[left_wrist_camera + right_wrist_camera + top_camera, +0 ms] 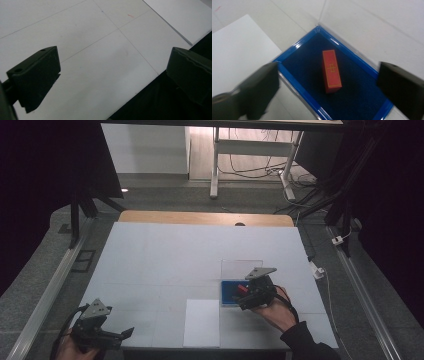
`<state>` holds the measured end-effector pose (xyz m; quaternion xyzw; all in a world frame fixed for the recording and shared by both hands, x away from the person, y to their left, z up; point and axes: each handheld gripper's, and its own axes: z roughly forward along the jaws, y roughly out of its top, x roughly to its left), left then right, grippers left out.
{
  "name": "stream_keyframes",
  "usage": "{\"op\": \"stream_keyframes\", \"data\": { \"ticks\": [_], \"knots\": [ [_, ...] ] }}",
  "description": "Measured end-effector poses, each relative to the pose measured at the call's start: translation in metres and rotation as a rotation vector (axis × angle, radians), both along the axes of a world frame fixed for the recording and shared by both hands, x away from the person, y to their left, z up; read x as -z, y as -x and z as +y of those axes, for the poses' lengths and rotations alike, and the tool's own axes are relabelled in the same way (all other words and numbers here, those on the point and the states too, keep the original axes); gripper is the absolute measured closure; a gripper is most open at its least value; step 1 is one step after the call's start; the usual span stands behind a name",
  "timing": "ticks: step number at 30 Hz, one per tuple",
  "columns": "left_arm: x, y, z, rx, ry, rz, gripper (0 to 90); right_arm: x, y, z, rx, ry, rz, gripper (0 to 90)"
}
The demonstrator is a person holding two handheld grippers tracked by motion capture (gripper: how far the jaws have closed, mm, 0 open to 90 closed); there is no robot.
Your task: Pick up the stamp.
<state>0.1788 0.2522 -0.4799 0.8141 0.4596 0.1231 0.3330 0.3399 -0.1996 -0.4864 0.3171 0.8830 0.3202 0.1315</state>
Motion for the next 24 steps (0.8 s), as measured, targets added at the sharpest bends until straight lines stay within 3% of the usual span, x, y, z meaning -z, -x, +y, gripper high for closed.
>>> {"op": "stream_keyframes", "data": {
  "ticks": [2, 3, 5, 8, 11, 17, 24],
  "knots": [
    [0.0000, 0.0000, -0.0002, 0.001, -0.001, 0.000, 0.0, -0.0009, -0.0016, -0.0003, -0.017, 0.000, 0.001, 22.0],
    [0.0000, 0.0000, -0.0002, 0.001, -0.001, 0.000, 0.0, -0.0009, -0.0016, -0.0003, -0.017, 0.000, 0.001, 22.0],
    [0.0001, 0.0000, -0.0004, 0.003, -0.003, 0.000, 0.0, -0.0031, -0.0030, -0.0006, -0.025, 0.004, 0.001, 37.9],
    [0.0001, 0.0000, -0.0003, 0.005, -0.001, 0.000, 0.0, -0.0041, -0.0054, -0.0016, -0.026, 0.003, 0.017, 51.4],
    [0.0001, 0.0001, -0.0002, 0.004, -0.001, -0.001, 0.0, -0.0051, -0.0074, -0.0025, -0.030, -0.006, 0.024, 60.7],
    [0.0001, 0.0002, -0.0004, 0.006, -0.003, -0.001, 0.0, -0.0047, -0.0095, -0.0013, -0.043, -0.002, 0.038, 77.1],
    [0.0001, -0.0001, -0.0002, 0.006, 0.000, 0.002, 0.0, -0.0047, -0.0101, -0.0008, -0.038, 0.008, 0.032, 79.4]
  ]
}}
